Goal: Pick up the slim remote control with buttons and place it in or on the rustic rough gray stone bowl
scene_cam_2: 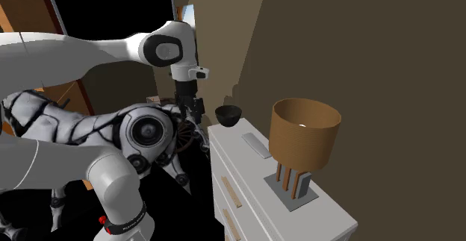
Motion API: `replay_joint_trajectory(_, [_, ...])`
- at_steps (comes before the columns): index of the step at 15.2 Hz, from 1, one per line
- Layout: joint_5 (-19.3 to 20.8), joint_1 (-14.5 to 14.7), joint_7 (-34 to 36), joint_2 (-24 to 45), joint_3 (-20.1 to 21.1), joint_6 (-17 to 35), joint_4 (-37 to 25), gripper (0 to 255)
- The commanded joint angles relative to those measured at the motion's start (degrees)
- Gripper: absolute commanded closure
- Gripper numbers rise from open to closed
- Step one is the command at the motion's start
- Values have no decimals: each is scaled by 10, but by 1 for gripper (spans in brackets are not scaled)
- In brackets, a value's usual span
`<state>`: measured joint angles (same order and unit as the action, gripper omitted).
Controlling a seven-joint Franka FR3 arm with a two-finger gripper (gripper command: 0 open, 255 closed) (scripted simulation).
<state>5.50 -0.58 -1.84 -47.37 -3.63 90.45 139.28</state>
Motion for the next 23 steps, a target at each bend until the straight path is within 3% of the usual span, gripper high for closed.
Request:
replay_joint_trajectory(1, [0,0,0,0,0,0,0,0])
replay_joint_trajectory(7, [49,24,-166,81,-88,95,2,0])
replay_joint_trajectory(13, [63,60,-332,197,-169,187,-33,0])
replay_joint_trajectory(18, [36,96,-479,312,-226,253,-86,0])
replay_joint_trajectory(23, [-29,121,-636,438,-260,299,-158,0])
